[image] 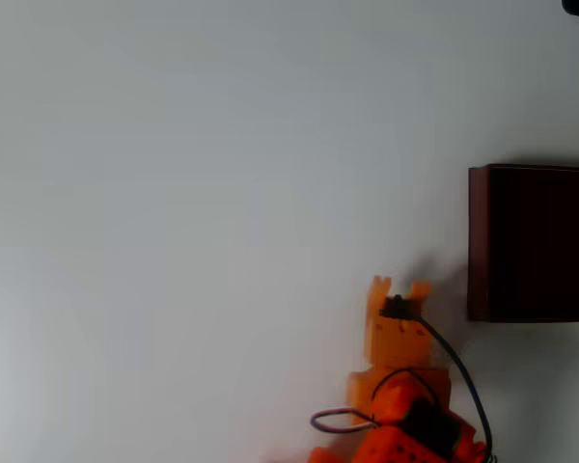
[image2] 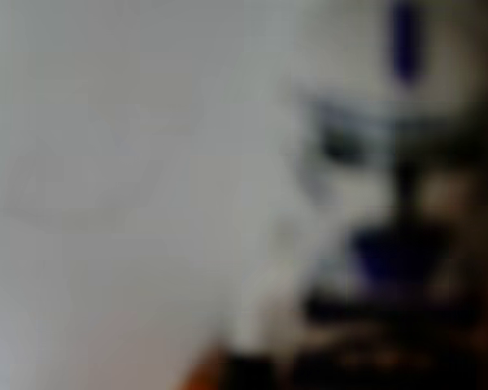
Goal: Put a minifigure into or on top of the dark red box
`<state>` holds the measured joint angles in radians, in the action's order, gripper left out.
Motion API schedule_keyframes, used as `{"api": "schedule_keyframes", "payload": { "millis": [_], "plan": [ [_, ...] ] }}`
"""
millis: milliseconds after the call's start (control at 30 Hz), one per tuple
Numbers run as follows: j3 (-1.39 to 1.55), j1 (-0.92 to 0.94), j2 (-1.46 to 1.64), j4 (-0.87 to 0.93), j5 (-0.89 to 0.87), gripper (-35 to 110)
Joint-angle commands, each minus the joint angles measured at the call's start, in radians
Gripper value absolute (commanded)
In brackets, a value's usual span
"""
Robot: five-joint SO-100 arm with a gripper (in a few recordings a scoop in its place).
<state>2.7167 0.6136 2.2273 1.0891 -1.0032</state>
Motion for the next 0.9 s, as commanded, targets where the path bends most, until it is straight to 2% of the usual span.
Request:
{"api": "schedule_keyframes", "payload": {
  "millis": [0, 333, 500, 567, 633, 667, 867],
  "plan": [
    [-0.035, 0.04, -0.015, 0.008, 0.005, 27],
    [-0.069, 0.049, -0.083, 0.02, 0.015, 6],
    [-0.072, 0.044, -0.083, 0.017, 0.02, 1],
    [-0.074, 0.037, -0.081, 0.015, 0.02, 3],
    [-0.069, 0.023, -0.063, 0.008, 0.015, 19],
    [-0.063, 0.018, -0.048, 0.0, 0.023, 22],
    [-0.028, 0.018, 0.063, -0.032, 0.107, 26]
  ]
}}
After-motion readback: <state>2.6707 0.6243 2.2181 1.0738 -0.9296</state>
